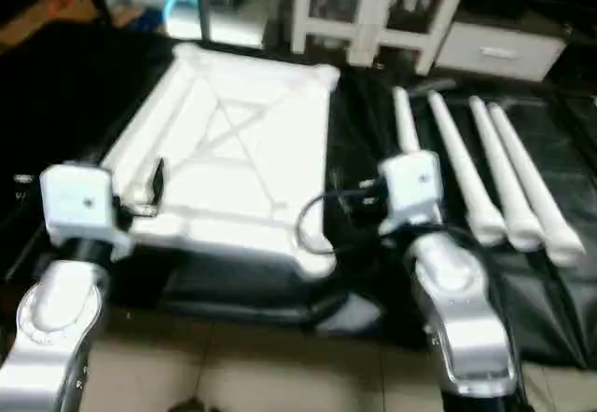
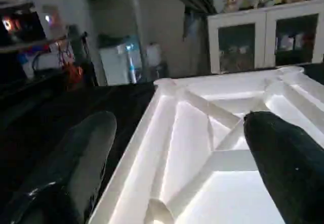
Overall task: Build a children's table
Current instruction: Move to table, then rotate table base
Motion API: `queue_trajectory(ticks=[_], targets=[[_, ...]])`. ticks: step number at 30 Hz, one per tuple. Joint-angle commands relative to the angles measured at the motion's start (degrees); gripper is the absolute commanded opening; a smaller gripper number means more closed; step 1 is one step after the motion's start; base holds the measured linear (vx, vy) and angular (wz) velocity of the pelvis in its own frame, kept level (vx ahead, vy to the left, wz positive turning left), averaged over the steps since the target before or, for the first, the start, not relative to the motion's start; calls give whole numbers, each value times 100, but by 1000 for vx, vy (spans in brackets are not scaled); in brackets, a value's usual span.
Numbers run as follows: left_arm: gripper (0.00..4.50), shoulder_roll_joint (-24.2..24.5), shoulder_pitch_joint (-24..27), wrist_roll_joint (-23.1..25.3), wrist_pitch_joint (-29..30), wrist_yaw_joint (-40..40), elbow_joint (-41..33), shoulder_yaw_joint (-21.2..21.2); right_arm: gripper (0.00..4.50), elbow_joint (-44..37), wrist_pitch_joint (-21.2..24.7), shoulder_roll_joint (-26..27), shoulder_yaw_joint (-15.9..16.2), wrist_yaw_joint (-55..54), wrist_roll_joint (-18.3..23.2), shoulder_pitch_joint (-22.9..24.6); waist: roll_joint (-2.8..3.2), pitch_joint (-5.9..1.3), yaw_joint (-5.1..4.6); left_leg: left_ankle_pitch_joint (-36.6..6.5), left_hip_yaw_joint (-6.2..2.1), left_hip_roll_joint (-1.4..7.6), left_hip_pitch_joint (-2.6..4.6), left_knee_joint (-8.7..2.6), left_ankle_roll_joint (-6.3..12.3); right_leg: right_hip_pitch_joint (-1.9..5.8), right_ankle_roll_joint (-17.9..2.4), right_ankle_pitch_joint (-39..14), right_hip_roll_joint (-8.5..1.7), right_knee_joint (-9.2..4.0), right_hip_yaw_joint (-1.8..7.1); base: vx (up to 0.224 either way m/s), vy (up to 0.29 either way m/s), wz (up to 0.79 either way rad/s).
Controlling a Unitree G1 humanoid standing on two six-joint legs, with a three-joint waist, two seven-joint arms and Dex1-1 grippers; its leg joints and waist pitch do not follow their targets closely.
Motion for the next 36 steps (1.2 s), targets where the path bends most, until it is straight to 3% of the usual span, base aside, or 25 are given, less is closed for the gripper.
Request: queue_trajectory(ticks=[1, 2, 3, 4, 5, 6, 7, 8, 9, 10, 11, 12, 13, 14, 15, 16, 17, 18, 20, 22, 25, 28, 30, 32, 36], targets=[[450, -54, -63, 30, 25, -113, 26, -209, 448, -73, 66, -115, -180, -22, 14, 106, 154, -350, -151, 689, -573, 879, 723, -716, 1559, -617, 435, 286, -114, -36, 39, 179, 36, 0], [450, -56, -81, 0, 31, -143, 58, -224, 448, -85, 67, -112, -195, -38, -15, 118, -5, -302, -165, 659, -353, 797, 597, -813, 1732, -600, 299, 803, -184, -211, 127, 179, 36, 0], [450, -71, -85, -42, 32, -160, 68, -220, 448, -90, 70, -109, -202, -47, -23, 123, -184, -256, -101, 310, 5, 445, 470, -744, 1612, -441, -55, 1275, -285, -752, 270, 185, -7, 0], [450, -90, -94, -139, 162, -227, 64, -226, 448, -98, 75, -106, -217, -67, -35, 132, -337, -256, -71, -33, 126, 230, 315, -635, 1487, -204, -106, 1225, -432, -993, 510, 164, -71, 11], [450, -101, -100, -211, 259, -275, 58, -225, 448, -103, 81, -103, -223, -82, -40, 137, -573, -327, 210, -321, 231, -227, 66, -31, 1031, 289, 48, -1004, -856, -1560, 1179, 164, -71, 11], [450, 24, -126, -217, 277, -468, 83, -347, 448, -103, 111, -115, -253, -104, -68, 162, -461, -438, 219, 460, -29, -92, -162, -9, 644, 711, -843, 326, -1124, -1205, 1345, 178, -43, 8], [450, 100, -138, -233, 261, -592, 99, -413, 448, -106, 137, -123, -276, -116, -89, 180, -459, -422, 229, 1045, -82, -60, -244, -58, 448, 733, -1041, 1863, -1013, -1035, 1259, 163, -15, 4], [450, 153, -145, -266, 316, -698, 117, -443, 448, -102, 280, -157, -295, -99, -58, 192, -299, -331, 257, 2075, -137, 136, -350, -147, 107, 598, -1517, 5936, -751, -763, 1086, 163, -15, 4], [450, 179, -148, -298, 367, -759, 126, -444, 448, -102, 386, -179, -300, -87, -33, 196, -171, -316, 251, 2416, -115, 242, -346, -280, 24, 469, -1506, 6306, -531, -684, 931, 50, -44, 21], [450, 183, -160, -334, 436, -784, 144, -419, 448, -88, 453, -213, -308, -62, -18, 194, -103, -329, 217, 2671, -43, 294, -256, -327, -40, 327, -1503, 6063, -295, -663, 775, -20, 4, 22], [450, 187, -177, -386, 533, -817, 170, -381, 448, -68, 541, -263, -317, -27, 3, 189, 99, -391, 167, 3393, -132, 524, -45, -274, -146, 25, -1511, 4325, -88, -590, 539, -20, 4, 22], [450, 187, -184, -405, 570, -829, 179, -366, 448, -61, 573, -282, -320, -15, 10, 187, 63, -409, 92, 3559, -140, 555, 125, -263, -308, -99, -1386, 2865, -130, -714, 518, 0, 0, 0], [450, 265, -266, -348, 593, -832, 271, -283, 448, 4, 652, -377, -325, 57, 12, 160, 35, -366, 84, 3294, -108, 508, 94, -307, -336, -70, -1329, 2427, -171, -791, 535, 0, 0, 0], [450, 341, -390, -355, 644, -847, 375, -146, 448, 107, 705, -471, -343, 121, 9, 113, -13, -295, 86, 2213, -5, 410, 9, -394, -336, 39, -1289, 1749, -263, -915, 596, 0, 0, 0], [450, 394, -476, -359, 678, -859, 438, -58, 448, 173, 733, -524, -357, 160, 3, 82, -25, -258, 99, 1579, 15, 426, -10, -452, -321, 69, -1295, 1345, -325, -972, 630, -56, 33, 10], [450, 525, -637, -398, 669, -918, 560, 94, 448, 337, 713, -598, -368, 174, -59, 7, -43, -237, 98, 633, 28, 448, -52, -520, -290, 136, -1311, 763, -414, -1034, 680, -78, 5, 9], [450, 611, -744, -440, 662, -963, 638, 192, 448, 446, 693, -635, -371, 169, -105, -49, -46, -164, 76, -155, 38, 452, -50, -588, -273, 107, -1300, -1, -439, -1122, 688, -78, 5, 9], [450, 778, -883, -444, 602, -1021, 766, 305, 448, 611, 651, -649, -400, 124, -155, -146, -59, -176, 51, -548, 54, 457, -6, -609, -226, 91, -1269, -486, -472, -1170, 689, -74, -10, 9], [450, 1097, -1151, -493, 551, -1114, 1076, 573, 448, 923, 683, -670, -421, 74, -203, -368, -94, -157, -6, -697, 79, 433, -26, -645, -128, 82, -1193, -912, -478, -1210, 683, -63, -14, 7], [450, 1431, -1318, -541, 638, -1253, 1441, 789, 448, 1171, 848, -735, -321, 104, -266, -569, -93, -178, -48, -559, 67, 429, -87, -657, -72, 127, -1133, -980, -504, -1206, 673, -55, -11, -3], [450, 1877, -1381, -415, 584, -1518, 1932, 804, 448, 1505, 1090, -860, -129, 196, -344, -755, -82, -204, -56, -445, 76, 434, -69, -652, 9, 78, -1138, -934, -498, -1206, 624, -18, -4, -2], [450, 2258, -1441, -263, 464, -1699, 2426, 788, 448, 1881, 1122, -990, 87, 350, -437, -940, -31, -270, -50, 83, 100, 462, -84, -608, 140, 76, -1398, -76, -512, -1128, 600, 0, 0, 0], [450, 2485, -1511, -208, 440, -1737, 2769, 867, 448, 2158, 1086, -1041, 263, 497, -554, -1125, 7, -331, -25, 632, 106, 458, -106, -560, 327, 73, -1666, 836, -488, -1019, 553, 0, 0, 0], [450, 2657, -1550, -142, 485, -1735, 3004, 910, 448, 2364, 1019, -1050, 372, 590, -626, -1278, -7, -354, -16, 967, 120, 450, -130, -530, 485, 89, -1781, 1261, -497, -975, 548, 0, 0, 0], [450, 3027, -1555, 16, 450, -1715, 3411, 969, 448, 2735, 944, -1021, 585, 724, -732, -1620, -13, -334, -1, 878, 122, 496, -140, -538, 608, 72, -1934, 1042, -532, -976, 529, 0, 0, 0]])
